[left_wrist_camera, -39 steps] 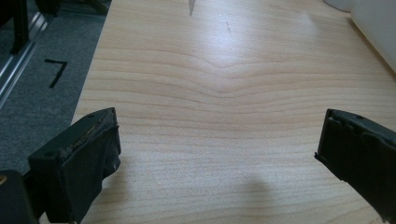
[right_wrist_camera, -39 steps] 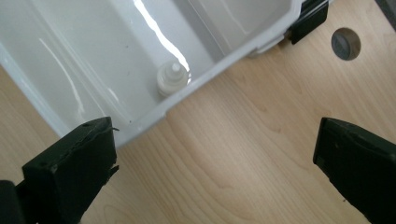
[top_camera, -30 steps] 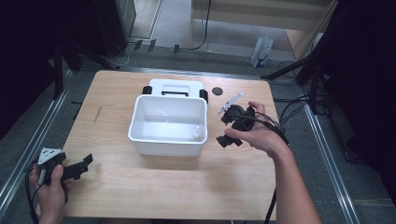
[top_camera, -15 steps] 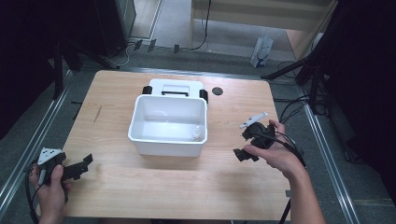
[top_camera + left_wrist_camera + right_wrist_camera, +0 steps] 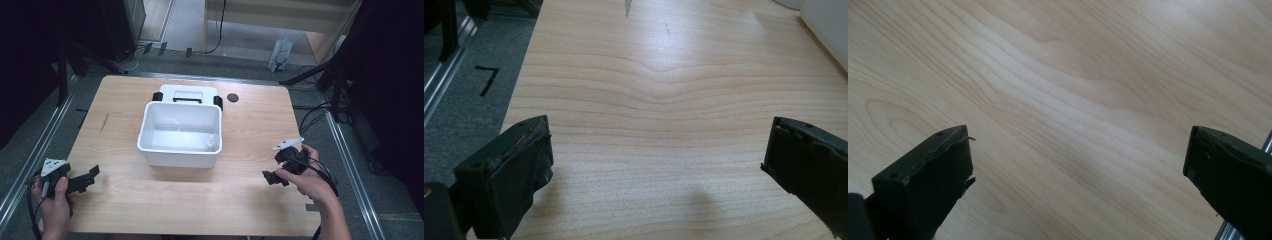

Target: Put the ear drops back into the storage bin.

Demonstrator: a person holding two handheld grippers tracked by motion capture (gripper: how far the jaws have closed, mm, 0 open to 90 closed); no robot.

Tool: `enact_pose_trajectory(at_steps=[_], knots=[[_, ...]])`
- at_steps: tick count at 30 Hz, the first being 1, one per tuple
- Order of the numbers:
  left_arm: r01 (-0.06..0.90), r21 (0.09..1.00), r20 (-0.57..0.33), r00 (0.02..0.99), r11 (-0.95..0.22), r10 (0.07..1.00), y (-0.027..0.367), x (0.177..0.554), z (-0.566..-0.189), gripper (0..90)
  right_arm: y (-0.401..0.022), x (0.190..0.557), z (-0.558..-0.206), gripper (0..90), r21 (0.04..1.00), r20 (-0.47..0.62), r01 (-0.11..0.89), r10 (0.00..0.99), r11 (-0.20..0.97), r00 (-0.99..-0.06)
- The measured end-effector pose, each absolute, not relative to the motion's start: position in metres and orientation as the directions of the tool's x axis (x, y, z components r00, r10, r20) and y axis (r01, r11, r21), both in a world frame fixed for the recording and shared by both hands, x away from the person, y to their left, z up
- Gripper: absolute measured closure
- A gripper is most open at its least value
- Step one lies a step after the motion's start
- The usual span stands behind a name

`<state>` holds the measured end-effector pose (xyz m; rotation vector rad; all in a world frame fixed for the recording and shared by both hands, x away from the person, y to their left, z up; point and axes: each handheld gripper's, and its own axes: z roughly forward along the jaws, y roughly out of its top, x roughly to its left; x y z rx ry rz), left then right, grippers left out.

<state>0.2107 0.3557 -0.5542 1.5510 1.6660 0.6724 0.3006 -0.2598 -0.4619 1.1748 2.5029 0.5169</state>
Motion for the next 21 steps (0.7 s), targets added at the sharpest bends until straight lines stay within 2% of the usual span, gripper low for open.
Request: enact_pose_trajectory(at_steps=[11,21], knots=[[0.593,0.795,-0.170,0.014,0.128,0.985,0.356,0.210,-0.554,0.2,-0.295,0.276,-0.492,0.0,0.522,-0.121,0.693,0.848,0.497,-0.516],[0.593,0.795,-0.167,0.015,0.126,0.986,0.355,0.210,-0.554,0.2,-0.311,0.258,-0.512,0.0,0.565,-0.084,0.697,0.872,0.441,-0.483]])
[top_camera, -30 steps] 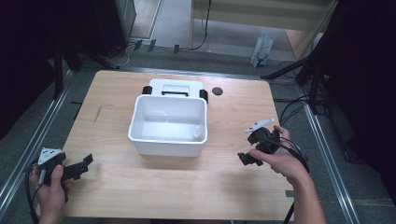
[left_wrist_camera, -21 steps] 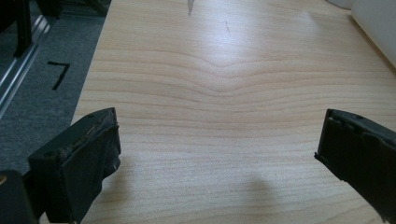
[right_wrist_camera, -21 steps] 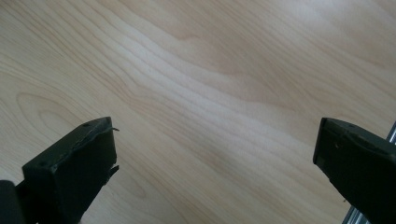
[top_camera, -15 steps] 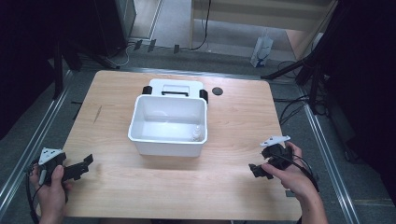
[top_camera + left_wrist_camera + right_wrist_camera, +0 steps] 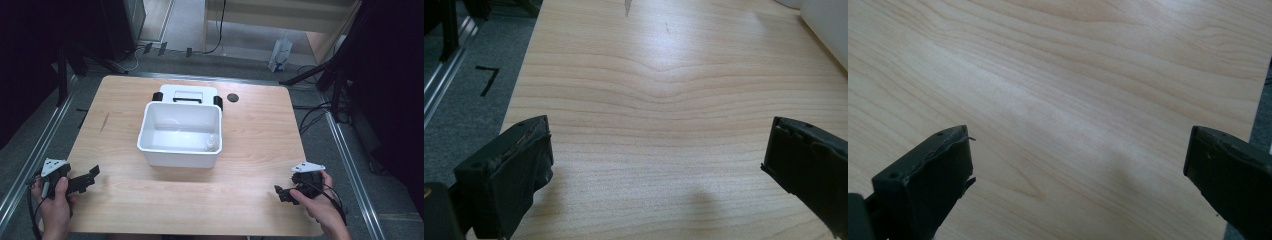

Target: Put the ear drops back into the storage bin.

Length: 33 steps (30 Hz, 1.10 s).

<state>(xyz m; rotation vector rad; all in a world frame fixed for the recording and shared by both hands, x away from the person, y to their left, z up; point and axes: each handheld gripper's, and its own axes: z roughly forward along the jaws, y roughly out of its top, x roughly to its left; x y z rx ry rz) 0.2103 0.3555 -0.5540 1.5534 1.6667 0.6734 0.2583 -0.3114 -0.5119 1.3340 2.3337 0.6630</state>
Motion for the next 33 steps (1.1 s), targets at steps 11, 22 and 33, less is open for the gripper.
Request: enact_pose_trajectory(at_steps=[11,22,33], knots=[[0.594,0.795,-0.169,0.016,0.127,0.985,0.355,0.210,-0.554,0.2,-0.328,0.236,-0.533,0.0,0.663,-0.040,0.661,0.899,0.351,-0.437],[0.595,0.794,-0.168,0.018,0.125,0.986,0.356,0.210,-0.554,0.2,-0.339,0.219,-0.548,0.0,0.753,0.030,0.612,0.917,0.241,-0.398],[0.595,0.793,-0.173,0.018,0.129,0.985,0.356,0.210,-0.554,0.2,-0.349,0.217,-0.550,0.0,0.773,0.101,0.622,0.944,0.124,-0.314]])
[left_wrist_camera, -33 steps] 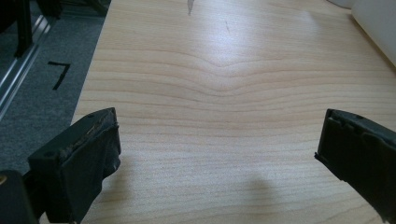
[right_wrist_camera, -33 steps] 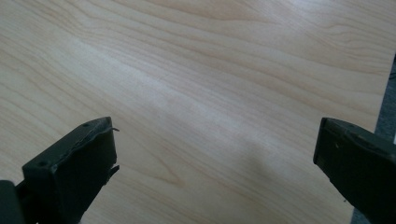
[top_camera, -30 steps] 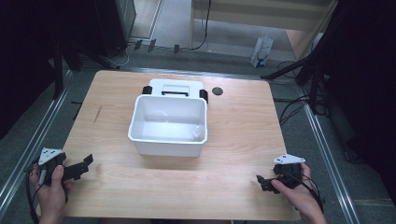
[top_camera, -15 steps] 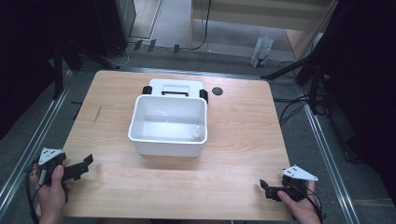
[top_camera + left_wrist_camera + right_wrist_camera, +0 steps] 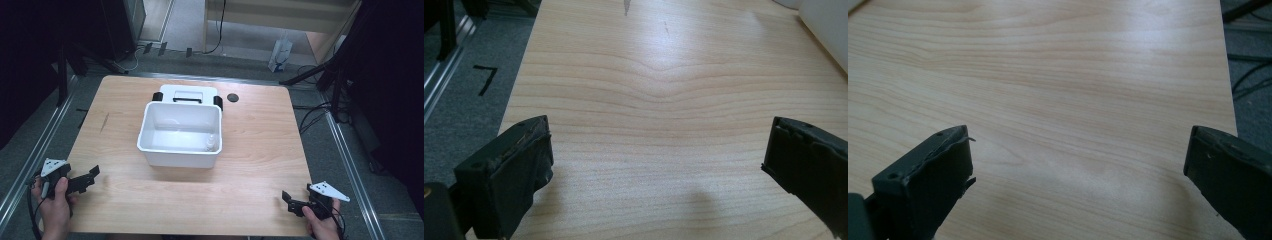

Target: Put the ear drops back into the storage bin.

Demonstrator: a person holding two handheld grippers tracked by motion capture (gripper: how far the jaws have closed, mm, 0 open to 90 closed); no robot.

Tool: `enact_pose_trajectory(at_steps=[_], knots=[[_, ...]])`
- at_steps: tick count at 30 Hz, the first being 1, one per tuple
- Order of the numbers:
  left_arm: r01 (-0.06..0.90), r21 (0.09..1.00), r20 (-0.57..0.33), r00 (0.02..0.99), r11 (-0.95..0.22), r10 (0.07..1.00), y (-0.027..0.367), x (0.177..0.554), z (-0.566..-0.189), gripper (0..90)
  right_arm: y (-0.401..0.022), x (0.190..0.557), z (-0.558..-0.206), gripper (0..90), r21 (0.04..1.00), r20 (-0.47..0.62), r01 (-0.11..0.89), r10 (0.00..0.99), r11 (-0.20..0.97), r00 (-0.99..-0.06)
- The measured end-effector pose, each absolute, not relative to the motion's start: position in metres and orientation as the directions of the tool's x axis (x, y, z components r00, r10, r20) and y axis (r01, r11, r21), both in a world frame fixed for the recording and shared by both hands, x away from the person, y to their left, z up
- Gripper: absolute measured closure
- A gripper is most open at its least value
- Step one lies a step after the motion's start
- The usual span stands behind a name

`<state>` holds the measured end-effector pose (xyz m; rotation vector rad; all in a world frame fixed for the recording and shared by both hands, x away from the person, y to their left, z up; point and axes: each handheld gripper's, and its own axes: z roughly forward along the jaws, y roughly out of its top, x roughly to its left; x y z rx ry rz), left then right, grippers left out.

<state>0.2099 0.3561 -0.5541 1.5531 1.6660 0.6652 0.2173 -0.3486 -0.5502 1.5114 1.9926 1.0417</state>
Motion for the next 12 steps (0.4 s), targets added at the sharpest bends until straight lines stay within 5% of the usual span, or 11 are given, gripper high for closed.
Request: enact_pose_trajectory(at_steps=[12], knots=[[0.588,0.798,-0.170,0.017,0.128,0.985,0.3556,0.2093,-0.5542,0.2,-0.3437,0.2185,-0.5512,0.0,0.754,0.082,0.638,0.941,0.155,-0.327]])
